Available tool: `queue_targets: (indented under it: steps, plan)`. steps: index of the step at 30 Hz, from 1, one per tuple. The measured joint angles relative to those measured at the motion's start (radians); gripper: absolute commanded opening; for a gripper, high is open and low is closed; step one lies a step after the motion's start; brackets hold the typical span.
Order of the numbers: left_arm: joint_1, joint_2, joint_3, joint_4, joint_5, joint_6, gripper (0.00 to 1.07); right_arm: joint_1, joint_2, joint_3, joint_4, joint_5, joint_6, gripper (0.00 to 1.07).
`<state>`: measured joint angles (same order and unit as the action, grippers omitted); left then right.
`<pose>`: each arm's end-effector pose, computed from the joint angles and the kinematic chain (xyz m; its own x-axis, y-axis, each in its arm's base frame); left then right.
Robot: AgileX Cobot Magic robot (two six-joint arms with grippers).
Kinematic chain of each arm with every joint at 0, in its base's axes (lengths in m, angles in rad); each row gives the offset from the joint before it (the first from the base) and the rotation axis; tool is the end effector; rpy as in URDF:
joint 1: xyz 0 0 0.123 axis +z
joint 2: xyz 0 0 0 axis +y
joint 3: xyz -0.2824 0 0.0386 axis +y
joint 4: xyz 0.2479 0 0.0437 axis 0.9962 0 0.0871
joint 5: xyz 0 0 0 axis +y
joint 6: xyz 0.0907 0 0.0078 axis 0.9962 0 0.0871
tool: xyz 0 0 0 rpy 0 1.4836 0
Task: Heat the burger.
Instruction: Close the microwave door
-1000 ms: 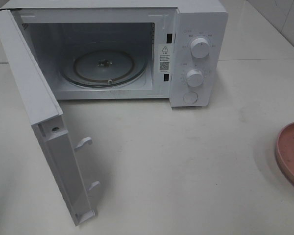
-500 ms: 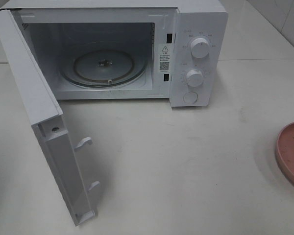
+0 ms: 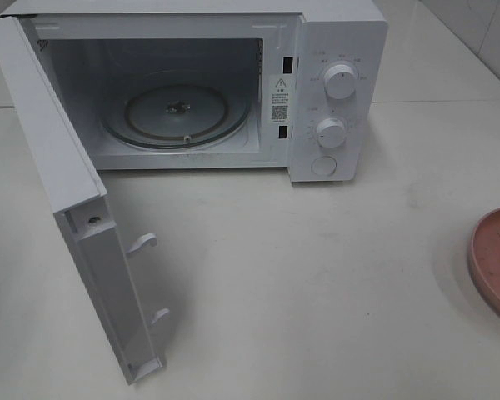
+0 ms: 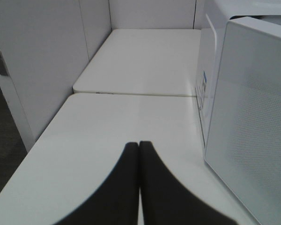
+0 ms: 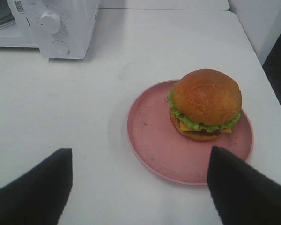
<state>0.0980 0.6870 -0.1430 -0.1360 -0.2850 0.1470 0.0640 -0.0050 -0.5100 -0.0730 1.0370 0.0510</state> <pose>0.1295 0.0162 0.2251 -0.1748 -0.0007 -0.9846 -0.1323 0.9910 0.0228 -0.0056 -0.0061 0.2820 -0.4194 -0.0131 -0.9077 -0.0012 0.9999 -0.0138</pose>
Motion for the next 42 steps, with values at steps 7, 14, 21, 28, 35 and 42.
queue_targets:
  steps: [7, 14, 21, 28, 35, 42]
  plan:
    - [0.0, 0.128, 0.005, 0.095, -0.135, -0.079, 0.0, 0.0, 0.0, 0.0, 0.0, 0.0, 0.0, 0.76]
    - [-0.04, 0.243, -0.02, 0.185, -0.175, -0.137, 0.0, 0.0, 0.0, 0.0, 0.0, 0.0, 0.0, 0.76]
    - [-0.139, 0.348, -0.051, 0.249, -0.257, -0.139, 0.0, 0.0, 0.0, 0.0, 0.0, 0.0, 0.0, 0.76]
    - [-0.272, 0.518, -0.052, 0.255, -0.408, -0.147, 0.0, 0.0, 0.0, 0.0, 0.0, 0.0, 0.0, 0.76]
    - [-0.376, 0.628, -0.053, 0.273, -0.508, -0.147, 0.0, 0.0, 0.0, 0.0, 0.0, 0.0, 0.0, 0.76]
    - [-0.464, 0.742, -0.055, 0.276, -0.627, -0.147, 0.0, 0.0, 0.0, 0.0, 0.0, 0.0, 0.0, 0.76]
